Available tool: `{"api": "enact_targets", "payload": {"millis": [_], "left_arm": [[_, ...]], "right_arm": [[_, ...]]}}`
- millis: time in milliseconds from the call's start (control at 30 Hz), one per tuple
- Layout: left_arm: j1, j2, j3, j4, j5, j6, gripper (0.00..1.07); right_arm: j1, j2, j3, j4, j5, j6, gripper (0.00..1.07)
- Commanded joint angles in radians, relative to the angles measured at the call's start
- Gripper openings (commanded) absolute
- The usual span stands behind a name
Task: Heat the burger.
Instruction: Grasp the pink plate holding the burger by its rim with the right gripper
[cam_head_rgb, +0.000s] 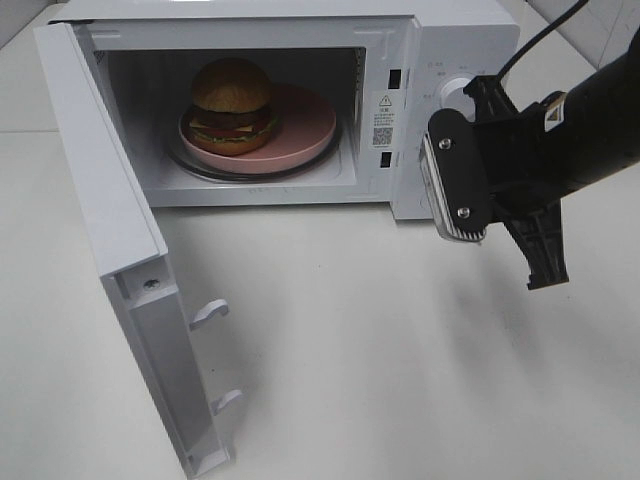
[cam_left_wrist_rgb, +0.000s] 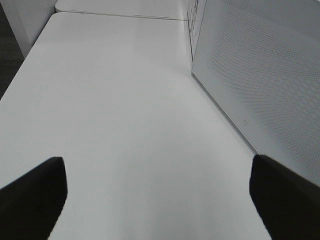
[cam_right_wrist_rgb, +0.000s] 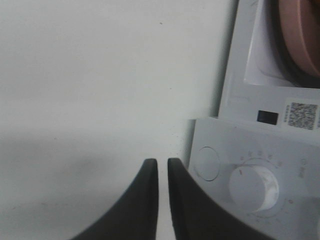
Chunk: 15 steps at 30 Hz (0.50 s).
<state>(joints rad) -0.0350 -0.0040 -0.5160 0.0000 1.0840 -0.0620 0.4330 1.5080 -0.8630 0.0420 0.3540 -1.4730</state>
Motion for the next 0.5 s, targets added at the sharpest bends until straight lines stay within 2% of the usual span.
{"api": "enact_targets", "payload": {"millis": [33, 67, 133, 167, 200, 233, 267, 300, 333, 367, 400, 500], "left_arm": [[0.003, -0.014, 0.0, -0.01, -0.017, 0.0, 0.91], [0.003, -0.014, 0.0, -0.01, -0.017, 0.0, 0.91], [0.003, -0.014, 0.0, -0.01, -0.017, 0.0, 0.91], [0.003, -0.014, 0.0, -0.01, -0.017, 0.0, 0.91], [0.003, -0.014, 0.0, -0.01, -0.017, 0.0, 0.91], [0.003, -0.014, 0.0, -0.01, -0.017, 0.0, 0.91], [0.003, -0.014, 0.0, -0.01, -0.017, 0.0, 0.91], [0.003, -0.014, 0.0, -0.01, -0.017, 0.0, 0.91], [0.003, -0.014, 0.0, -0.01, -0.017, 0.0, 0.91], [0.003, -0.014, 0.0, -0.01, -0.017, 0.0, 0.91], [0.003, -0.014, 0.0, -0.01, -0.017, 0.0, 0.91], [0.003, -0.014, 0.0, -0.01, -0.017, 0.0, 0.91]], "right_arm": [[0.01, 0.027, -0.045, -0.006, -0.002, 0.014, 0.17], [0.01, 0.027, -0.045, -0.006, -0.002, 0.014, 0.17], [0.031, 0.053, -0.084, -0.006, -0.004, 0.03, 0.37], [0.031, 0.053, -0.084, -0.006, -0.004, 0.03, 0.37], [0.052, 0.07, -0.105, -0.006, -0.004, 0.036, 0.53], [0.052, 0.07, -0.105, -0.006, -0.004, 0.036, 0.53], [0.07, 0.09, -0.128, -0.006, -0.004, 0.054, 0.71], [0.076, 0.1, -0.14, -0.006, -0.004, 0.076, 0.81], [0.076, 0.1, -0.14, -0.006, -0.004, 0.076, 0.81], [0.087, 0.131, -0.172, -0.016, -0.002, 0.141, 0.98], [0.091, 0.15, -0.188, -0.033, 0.0, 0.177, 1.03], [0.109, 0.22, -0.244, -0.084, 0.005, 0.232, 1.02]]}}
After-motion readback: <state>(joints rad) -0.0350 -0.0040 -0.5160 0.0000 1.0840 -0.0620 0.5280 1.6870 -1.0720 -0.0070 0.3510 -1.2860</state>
